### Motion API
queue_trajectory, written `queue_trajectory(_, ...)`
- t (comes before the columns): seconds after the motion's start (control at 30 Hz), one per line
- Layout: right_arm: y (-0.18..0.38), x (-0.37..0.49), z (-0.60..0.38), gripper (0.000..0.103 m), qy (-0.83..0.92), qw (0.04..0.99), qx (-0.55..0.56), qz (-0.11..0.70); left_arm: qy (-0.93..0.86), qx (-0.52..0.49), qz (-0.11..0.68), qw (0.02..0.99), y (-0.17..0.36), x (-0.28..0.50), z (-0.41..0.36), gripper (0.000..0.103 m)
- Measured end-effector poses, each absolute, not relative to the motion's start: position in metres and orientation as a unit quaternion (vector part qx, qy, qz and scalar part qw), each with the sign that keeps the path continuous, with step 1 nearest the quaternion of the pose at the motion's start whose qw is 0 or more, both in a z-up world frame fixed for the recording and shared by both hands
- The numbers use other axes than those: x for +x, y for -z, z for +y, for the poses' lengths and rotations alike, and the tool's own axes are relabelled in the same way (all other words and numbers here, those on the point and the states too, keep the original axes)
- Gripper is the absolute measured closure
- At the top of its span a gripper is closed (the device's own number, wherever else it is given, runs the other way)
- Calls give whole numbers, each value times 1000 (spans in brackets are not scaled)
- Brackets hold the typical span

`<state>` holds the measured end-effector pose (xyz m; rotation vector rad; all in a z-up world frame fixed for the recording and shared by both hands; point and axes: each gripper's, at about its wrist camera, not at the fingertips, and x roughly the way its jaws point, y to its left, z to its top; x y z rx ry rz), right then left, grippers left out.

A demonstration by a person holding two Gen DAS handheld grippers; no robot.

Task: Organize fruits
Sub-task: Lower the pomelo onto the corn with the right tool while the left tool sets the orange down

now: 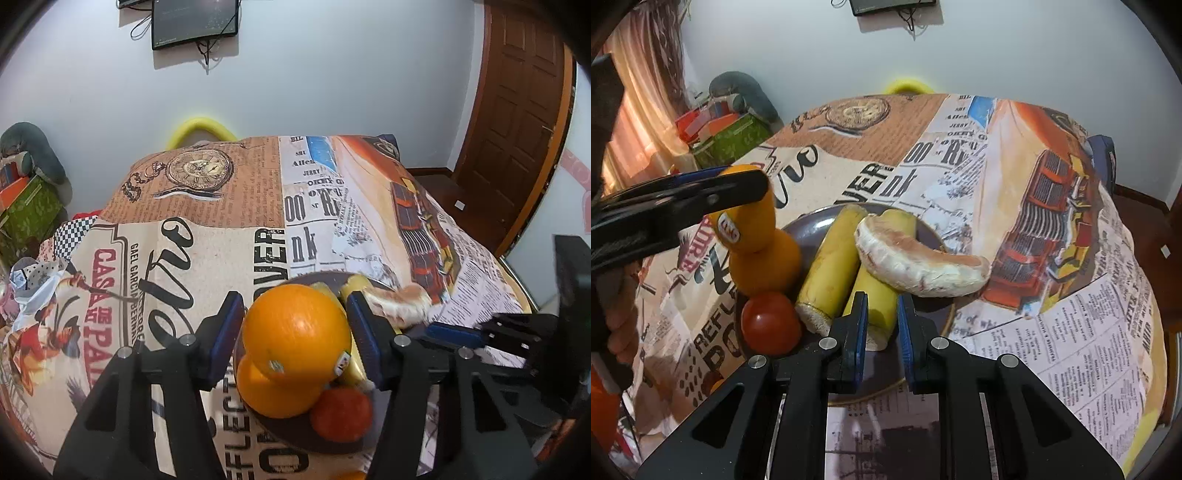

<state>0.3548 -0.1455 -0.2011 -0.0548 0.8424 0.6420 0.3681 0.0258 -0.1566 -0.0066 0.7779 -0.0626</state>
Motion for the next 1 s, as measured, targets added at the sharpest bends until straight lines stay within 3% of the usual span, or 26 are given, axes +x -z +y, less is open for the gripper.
queue_trajectory(0.47,194,362,-175,85,-289,874,2,390,26,-2,408,913,180,377,29,45)
queue_trajectory(0.9,182,371,-173,81,-285,876,-7,390,-5,-26,374,927,158,350,67,45)
queue_trajectory(1.0,174,369,-170,66,-287,881,-7,377,-18,-38,379,925,158,351,82,45)
